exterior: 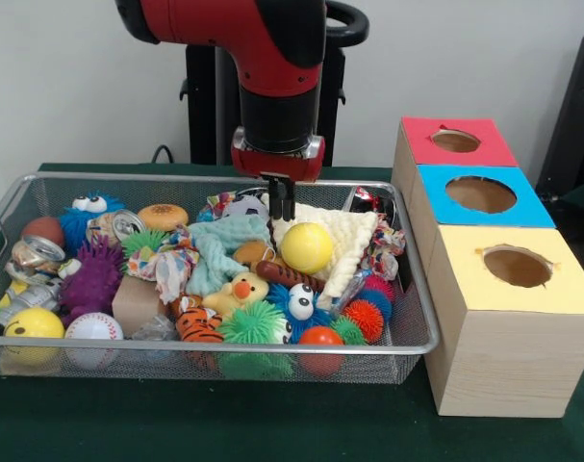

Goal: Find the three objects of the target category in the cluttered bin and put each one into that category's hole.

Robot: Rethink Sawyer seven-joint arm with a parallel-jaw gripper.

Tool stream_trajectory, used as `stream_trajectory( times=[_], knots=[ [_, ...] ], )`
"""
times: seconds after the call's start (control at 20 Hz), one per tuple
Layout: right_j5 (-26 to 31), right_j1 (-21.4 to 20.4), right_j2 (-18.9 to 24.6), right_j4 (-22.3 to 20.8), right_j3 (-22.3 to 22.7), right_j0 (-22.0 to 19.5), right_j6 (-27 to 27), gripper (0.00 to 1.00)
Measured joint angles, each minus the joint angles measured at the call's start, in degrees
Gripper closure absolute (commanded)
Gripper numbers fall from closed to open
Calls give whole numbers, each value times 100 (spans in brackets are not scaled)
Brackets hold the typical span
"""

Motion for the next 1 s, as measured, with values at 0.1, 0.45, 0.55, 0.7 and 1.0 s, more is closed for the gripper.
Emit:
stream_trajectory(
  times=[0.1, 0.45, 0.55, 0.7, 1.0],
  knots=[
    [1, -22, 50, -49, 22, -57, 0, 100],
    [2, -227, 157, -383, 91, -286, 0, 100],
    [2, -315, 158, -474, 92, -326, 0, 100],
    [1, -380, 158, -524, 91, -359, 0, 100],
    [2, -502, 184, -642, 89, -503, 0, 100]
  ],
)
